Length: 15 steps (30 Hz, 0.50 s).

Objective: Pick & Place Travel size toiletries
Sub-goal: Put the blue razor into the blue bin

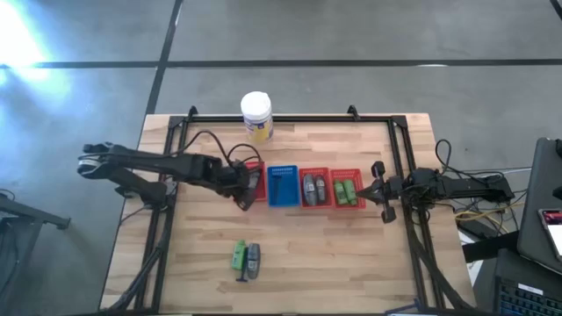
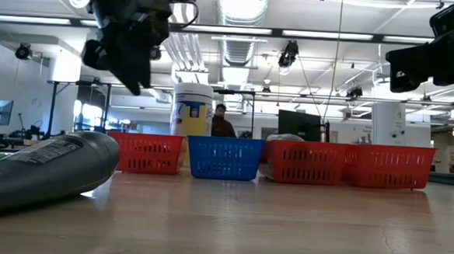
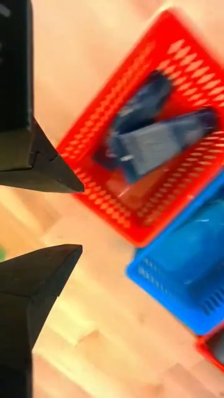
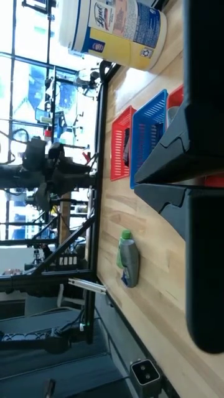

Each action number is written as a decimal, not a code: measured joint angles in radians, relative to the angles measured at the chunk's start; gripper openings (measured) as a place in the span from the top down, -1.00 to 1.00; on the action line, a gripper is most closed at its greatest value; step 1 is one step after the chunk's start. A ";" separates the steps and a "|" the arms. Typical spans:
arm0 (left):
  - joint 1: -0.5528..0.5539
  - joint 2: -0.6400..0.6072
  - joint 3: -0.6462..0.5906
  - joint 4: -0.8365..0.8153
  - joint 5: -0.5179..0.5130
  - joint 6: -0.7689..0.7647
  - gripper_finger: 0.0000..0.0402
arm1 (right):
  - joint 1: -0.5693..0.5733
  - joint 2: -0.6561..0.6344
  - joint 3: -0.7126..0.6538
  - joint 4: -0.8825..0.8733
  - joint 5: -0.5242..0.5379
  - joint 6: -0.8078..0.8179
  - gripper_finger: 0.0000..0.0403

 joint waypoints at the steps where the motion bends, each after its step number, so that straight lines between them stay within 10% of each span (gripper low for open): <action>1: -0.007 -0.005 -0.013 0.004 0.017 -0.033 0.26 | 0.000 0.000 0.000 0.000 0.000 0.000 0.96; 15: -0.404 0.103 -0.067 0.183 -0.021 -0.745 0.26 | 0.000 0.000 0.000 0.000 0.000 0.000 0.96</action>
